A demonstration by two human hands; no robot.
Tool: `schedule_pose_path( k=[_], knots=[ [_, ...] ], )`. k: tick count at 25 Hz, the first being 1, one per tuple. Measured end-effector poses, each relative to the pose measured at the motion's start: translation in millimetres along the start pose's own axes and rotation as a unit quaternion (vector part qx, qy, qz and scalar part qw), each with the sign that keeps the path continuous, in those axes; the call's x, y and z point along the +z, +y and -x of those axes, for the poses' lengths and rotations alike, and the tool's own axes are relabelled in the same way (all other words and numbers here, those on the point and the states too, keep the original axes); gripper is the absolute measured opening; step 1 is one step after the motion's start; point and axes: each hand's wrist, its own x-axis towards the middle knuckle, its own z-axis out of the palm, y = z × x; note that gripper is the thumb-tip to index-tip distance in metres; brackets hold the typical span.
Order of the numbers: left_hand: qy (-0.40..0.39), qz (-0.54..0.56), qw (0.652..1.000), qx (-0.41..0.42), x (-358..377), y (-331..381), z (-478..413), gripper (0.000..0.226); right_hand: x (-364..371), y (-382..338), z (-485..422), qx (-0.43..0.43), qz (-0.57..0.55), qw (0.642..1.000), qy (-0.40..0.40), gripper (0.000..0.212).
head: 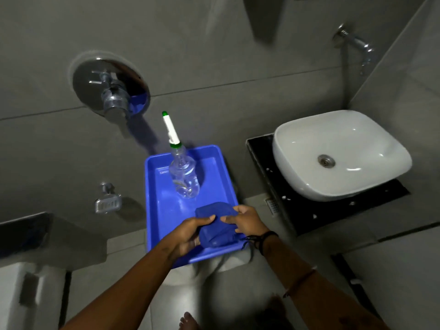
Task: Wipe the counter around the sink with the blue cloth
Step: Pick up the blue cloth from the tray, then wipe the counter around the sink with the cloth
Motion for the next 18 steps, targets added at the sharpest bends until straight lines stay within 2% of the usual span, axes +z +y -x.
schedule_pose_path(
  k=[1,3,5,6,8,9,10,11,13,14,15,16,17,18],
  knots=[
    [0.01,0.011,1.0,-0.006,13,-2,-3,0.033,-13,-2,5,-0.01,0.021,1.0,-0.008,0.008],
    [0.048,0.015,0.999,-0.001,42,-5,-11,0.034,-44,-6,10,-0.046,0.071,0.996,-0.011,0.02],
    [0.117,-0.025,0.992,0.047,79,-7,-20,0.029,-90,-16,12,-0.086,0.131,0.987,0.046,0.028],
    [0.183,-0.062,0.977,0.088,102,-9,-25,0.022,-119,-22,11,-0.105,0.15,0.98,0.084,0.027],
    [0.321,-0.161,0.914,0.19,152,-14,-39,0.005,-184,-30,7,-0.134,0.166,0.967,0.141,0.021],
    [0.364,-0.224,0.872,0.236,176,-19,-47,0.013,-217,-32,5,-0.141,0.164,0.963,0.161,0.019],
    [0.375,-0.292,0.837,0.27,194,-25,-54,0.011,-245,-32,2,-0.146,0.149,0.962,0.176,0.017],
    [0.366,-0.349,0.811,0.293,214,-36,-68,0.014,-274,-30,0,-0.145,0.13,0.962,0.192,0.017],
    [0.303,-0.486,0.761,0.306,241,-65,-99,0.049,-319,-21,-5,-0.14,0.11,0.961,0.214,0.017],
    [0.244,-0.574,0.717,0.31,252,-85,-114,0.061,-338,-14,-8,-0.136,0.108,0.961,0.217,0.018],
    [0.177,-0.666,0.659,0.302,258,-107,-129,0.076,-353,-7,-10,-0.132,0.111,0.961,0.216,0.018],
    [0.118,-0.729,0.623,0.257,266,-125,-137,0.095,-363,-1,-13,-0.132,0.118,0.961,0.214,0.019],
    [0.09,-0.76,0.61,0.205,271,-142,-146,0.112,-371,5,-17,-0.133,0.133,0.959,0.211,0.019],
    [0.089,-0.763,0.615,0.174,273,-154,-152,0.12,-376,10,-21,-0.142,0.155,0.955,0.209,0.019]
  ],
)
